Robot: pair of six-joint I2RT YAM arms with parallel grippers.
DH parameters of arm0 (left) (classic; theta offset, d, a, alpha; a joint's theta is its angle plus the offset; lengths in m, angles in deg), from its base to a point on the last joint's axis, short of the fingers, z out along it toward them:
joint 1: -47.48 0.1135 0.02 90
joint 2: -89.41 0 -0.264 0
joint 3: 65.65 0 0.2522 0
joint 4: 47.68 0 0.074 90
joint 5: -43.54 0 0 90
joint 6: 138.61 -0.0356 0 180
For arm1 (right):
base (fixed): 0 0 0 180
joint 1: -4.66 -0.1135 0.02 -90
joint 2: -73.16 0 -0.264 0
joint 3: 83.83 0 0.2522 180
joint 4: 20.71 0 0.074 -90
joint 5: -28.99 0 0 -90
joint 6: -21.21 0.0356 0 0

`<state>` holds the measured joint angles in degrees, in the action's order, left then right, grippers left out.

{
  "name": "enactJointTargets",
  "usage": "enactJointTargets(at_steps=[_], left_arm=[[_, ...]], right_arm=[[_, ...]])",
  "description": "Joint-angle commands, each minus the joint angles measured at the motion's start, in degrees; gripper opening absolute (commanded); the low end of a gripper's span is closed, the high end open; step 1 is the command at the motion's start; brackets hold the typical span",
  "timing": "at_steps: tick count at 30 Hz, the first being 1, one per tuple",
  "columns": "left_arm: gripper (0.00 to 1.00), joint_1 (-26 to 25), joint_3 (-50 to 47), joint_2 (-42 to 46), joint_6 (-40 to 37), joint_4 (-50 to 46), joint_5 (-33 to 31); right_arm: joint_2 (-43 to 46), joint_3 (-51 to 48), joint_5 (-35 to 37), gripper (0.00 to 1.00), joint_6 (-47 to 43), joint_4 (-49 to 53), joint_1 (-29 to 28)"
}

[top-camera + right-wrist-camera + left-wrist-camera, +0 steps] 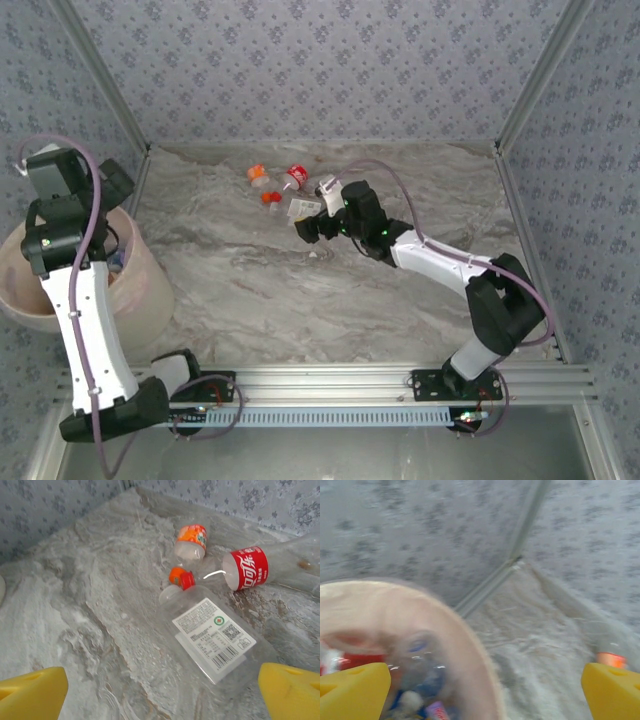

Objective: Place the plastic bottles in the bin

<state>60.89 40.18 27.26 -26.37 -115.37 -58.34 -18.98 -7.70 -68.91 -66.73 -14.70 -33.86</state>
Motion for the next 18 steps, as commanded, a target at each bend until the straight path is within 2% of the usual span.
enactJointTargets(at_steps=[1,6,12,14,18], left_arm=[[0.98,-4.5,-2.3,1.2,3.9,7.3,8.4],[0.98,-11.4,-7.0,0.8,7.3,14.5,15.8],[0.98,-14.8,-14.5,1.7,9.7,26.1,26.1],[0.98,-14.9,-17.1,2.2,10.3,28.7,27.5],[0.98,-14.9,-19.7,2.4,9.5,29.4,26.4]], right_arm=[[-2.6,5.3,-4.7,1.0,-7.7,12.0,2.0],[-9.1,17.5,-10.6,1.0,-19.8,29.7,5.1],[-19.7,31.1,-11.5,1.0,-30.5,42.6,7.6],[-23.2,35.1,-11.5,1.0,-32.6,44.9,8.4],[-31.1,45.6,-12.3,1.0,-36.6,50.9,9.7]])
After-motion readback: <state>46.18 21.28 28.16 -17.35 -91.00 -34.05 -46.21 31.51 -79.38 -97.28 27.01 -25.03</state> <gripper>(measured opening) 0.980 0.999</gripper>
